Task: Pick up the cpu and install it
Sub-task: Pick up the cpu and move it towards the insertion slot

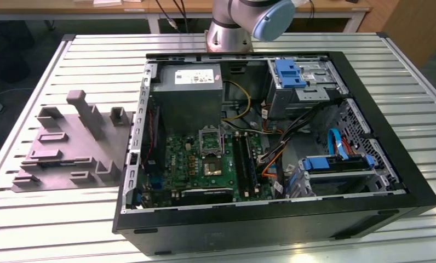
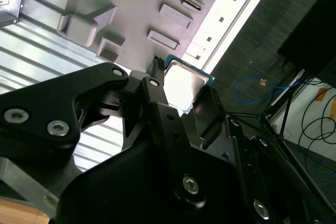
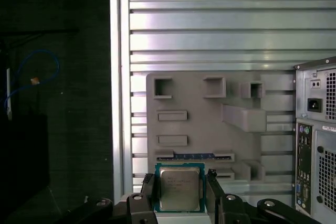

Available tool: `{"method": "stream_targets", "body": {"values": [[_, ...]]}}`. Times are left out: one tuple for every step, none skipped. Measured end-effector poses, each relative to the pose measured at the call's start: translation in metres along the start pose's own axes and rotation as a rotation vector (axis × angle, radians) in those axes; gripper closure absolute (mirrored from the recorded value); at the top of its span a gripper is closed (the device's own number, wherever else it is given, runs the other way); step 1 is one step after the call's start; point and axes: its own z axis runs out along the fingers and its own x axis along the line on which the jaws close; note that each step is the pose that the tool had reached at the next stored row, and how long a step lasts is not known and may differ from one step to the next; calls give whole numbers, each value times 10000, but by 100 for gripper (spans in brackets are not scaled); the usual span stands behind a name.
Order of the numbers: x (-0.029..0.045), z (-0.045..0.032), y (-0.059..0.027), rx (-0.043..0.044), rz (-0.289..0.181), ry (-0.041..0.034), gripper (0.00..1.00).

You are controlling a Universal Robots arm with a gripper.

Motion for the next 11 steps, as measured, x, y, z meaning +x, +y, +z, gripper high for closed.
{"method": "stream_targets", "body": {"values": [[-7,0,0,0,0,-1,53],[-15,1,0,0,0,-1,53],[-21,1,1,-1,0,-1,53],[-26,1,1,-1,1,-1,53],[-28,1,1,-1,1,-2,53],[-30,1,1,-1,1,-1,53],[-33,1,1,0,0,-1,53],[-34,1,1,0,1,-1,53],[-51,0,1,0,0,0,53],[-86,1,3,-1,0,-1,53],[-88,0,3,0,1,0,53]]}}
